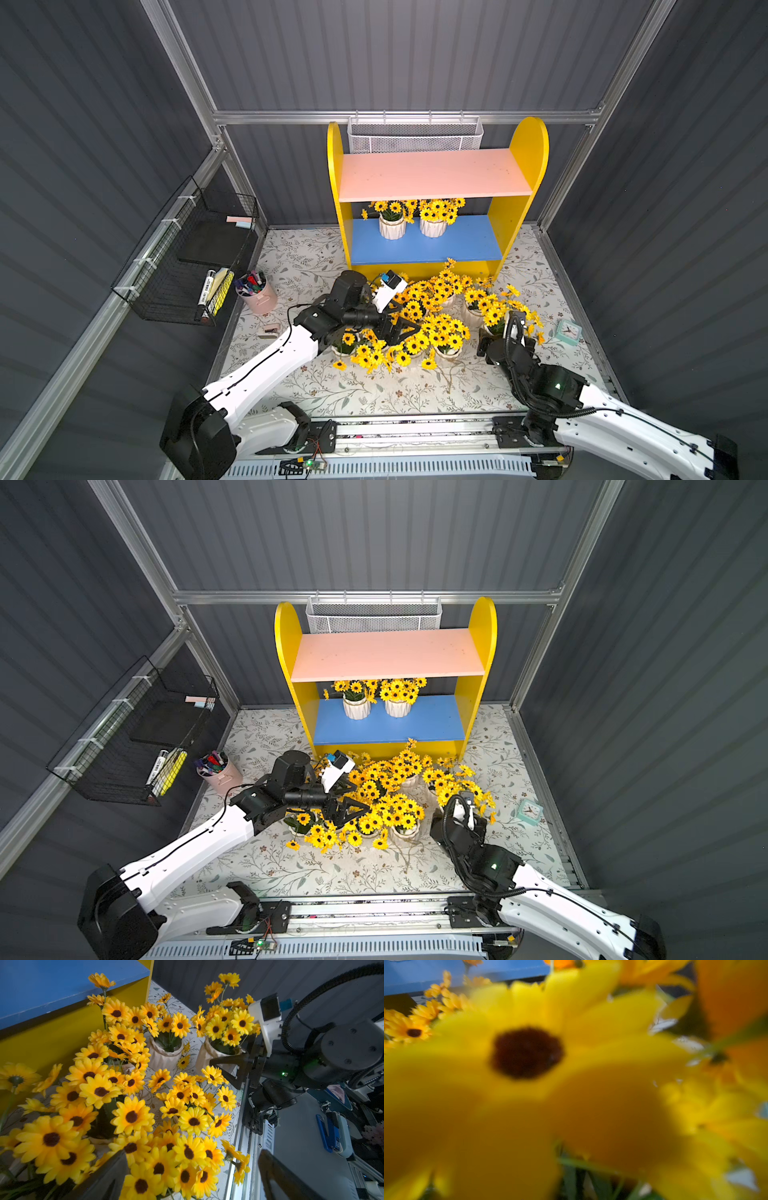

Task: Take the sunflower pots off the shelves
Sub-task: Place the sunflower pot at the center of the board.

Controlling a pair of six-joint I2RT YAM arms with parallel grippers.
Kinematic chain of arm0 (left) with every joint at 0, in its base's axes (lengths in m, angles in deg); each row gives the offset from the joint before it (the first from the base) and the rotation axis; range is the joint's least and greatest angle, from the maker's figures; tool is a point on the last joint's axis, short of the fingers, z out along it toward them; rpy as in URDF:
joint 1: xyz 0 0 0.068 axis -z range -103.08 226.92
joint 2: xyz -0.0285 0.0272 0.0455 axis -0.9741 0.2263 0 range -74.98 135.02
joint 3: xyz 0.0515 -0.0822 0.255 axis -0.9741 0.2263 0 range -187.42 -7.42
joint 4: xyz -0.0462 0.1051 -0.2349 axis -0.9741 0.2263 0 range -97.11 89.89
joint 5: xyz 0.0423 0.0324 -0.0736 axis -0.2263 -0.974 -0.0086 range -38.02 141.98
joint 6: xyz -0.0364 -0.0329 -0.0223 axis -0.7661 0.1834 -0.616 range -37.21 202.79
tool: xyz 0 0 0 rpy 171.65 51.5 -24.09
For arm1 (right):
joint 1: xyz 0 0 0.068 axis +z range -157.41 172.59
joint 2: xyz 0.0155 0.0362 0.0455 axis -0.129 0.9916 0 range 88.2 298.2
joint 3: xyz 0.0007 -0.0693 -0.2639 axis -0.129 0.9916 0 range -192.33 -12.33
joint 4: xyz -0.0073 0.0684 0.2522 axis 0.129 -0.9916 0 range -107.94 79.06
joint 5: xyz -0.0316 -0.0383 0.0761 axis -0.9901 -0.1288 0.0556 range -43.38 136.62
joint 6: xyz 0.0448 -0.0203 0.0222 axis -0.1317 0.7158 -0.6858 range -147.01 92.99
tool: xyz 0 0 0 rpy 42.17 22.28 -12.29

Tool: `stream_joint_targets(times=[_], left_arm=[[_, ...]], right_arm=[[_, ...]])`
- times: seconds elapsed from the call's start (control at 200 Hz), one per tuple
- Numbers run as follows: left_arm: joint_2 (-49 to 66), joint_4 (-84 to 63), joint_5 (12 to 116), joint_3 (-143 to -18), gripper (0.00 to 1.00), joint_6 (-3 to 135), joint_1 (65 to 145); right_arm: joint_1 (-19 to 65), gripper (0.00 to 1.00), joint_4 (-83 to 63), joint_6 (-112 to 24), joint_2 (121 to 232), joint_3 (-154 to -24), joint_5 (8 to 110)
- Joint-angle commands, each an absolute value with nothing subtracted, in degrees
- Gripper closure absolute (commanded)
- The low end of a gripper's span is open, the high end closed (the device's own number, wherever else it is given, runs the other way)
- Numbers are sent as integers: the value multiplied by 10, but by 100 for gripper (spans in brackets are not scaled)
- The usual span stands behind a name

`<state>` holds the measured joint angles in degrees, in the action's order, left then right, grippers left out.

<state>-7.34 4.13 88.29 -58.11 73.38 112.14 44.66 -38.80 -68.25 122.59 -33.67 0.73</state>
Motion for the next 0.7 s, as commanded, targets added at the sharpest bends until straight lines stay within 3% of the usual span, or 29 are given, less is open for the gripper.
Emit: stream_joint_targets(times=[0.0,0.13,0.38,0.475,0.495,0.56,0.635,0.66,0.695], left_arm=[[-83,56,875,-596,1,752,1125],[-84,59,870,-596,1,755,1125],[-96,69,848,-593,1,773,1125],[-100,70,840,-590,1,779,1125],[-100,70,838,-590,1,780,1125],[-101,72,829,-591,1,782,1125],[-102,80,822,-594,0,786,1125],[-101,82,819,-595,1,787,1125],[-102,85,816,-596,1,789,1125]], right_arm=[[451,100,-313,-754,1226,-301,-19],[458,100,-280,-791,1278,-275,-26],[476,100,-133,-740,1322,-222,-41],[477,100,-143,-764,1338,-218,-43],[477,93,-135,-755,1342,-218,-36],[479,54,-170,-782,1357,-233,-39],[480,21,-206,-805,1378,-253,-33],[479,5,-212,-805,1385,-258,-25],[480,1,-238,-830,1397,-268,-19]])
